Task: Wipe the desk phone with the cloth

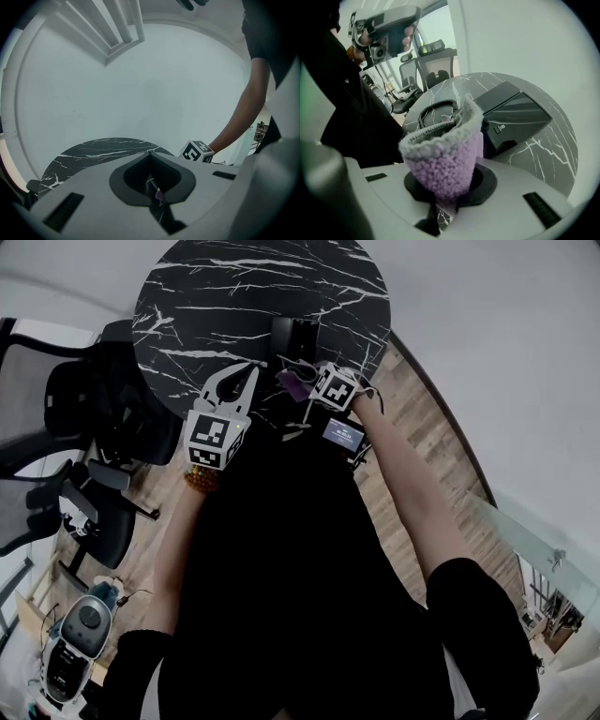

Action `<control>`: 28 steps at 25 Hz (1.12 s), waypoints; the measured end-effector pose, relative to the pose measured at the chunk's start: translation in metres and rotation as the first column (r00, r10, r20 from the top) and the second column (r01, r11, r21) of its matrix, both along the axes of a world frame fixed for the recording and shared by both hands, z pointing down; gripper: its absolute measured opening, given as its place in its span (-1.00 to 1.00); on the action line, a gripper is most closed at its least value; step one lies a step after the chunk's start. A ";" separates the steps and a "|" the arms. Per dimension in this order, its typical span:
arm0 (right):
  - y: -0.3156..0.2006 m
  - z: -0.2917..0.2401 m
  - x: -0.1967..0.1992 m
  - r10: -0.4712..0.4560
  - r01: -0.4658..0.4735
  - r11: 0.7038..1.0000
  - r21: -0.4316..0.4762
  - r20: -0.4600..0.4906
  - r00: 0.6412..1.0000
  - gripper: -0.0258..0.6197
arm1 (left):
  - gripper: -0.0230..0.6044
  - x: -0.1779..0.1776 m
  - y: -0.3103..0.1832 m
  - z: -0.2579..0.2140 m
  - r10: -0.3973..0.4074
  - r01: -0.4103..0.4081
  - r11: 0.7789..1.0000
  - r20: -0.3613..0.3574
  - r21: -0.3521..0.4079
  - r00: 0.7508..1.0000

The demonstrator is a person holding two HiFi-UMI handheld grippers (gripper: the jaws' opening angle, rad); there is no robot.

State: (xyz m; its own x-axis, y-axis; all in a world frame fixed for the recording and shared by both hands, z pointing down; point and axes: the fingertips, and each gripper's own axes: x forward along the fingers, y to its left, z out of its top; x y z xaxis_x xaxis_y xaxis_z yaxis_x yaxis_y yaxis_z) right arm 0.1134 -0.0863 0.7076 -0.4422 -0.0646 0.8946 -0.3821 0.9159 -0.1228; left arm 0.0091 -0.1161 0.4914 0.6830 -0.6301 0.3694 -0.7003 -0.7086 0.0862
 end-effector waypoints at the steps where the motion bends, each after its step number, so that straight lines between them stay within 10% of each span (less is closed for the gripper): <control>1: 0.002 -0.001 -0.001 0.014 -0.013 1.000 -0.011 0.013 1.000 -0.73 | -0.89 -0.001 0.001 -0.001 0.000 0.000 1.000 0.002 0.000 1.000; 5: -0.005 -0.021 0.004 0.003 -0.005 0.999 0.053 0.049 0.999 -0.73 | -0.89 0.000 -0.002 -0.007 -0.003 0.003 1.000 -0.003 0.009 1.000; 11: -0.045 -0.104 0.008 0.180 -0.246 0.951 0.187 0.312 0.933 -0.73 | -0.89 0.001 -0.006 -0.010 0.006 -0.006 1.000 -0.004 0.025 1.000; 21: -0.081 -0.242 0.021 0.353 -0.660 0.683 0.313 0.649 0.674 -0.73 | -0.89 0.030 -0.031 -0.057 0.064 -0.056 0.990 -0.059 0.130 0.996; 28: -0.070 -0.319 0.022 0.317 -0.758 0.537 0.370 0.744 0.588 -0.73 | -0.89 0.050 -0.029 -0.116 0.119 -0.092 0.967 -0.103 0.238 0.988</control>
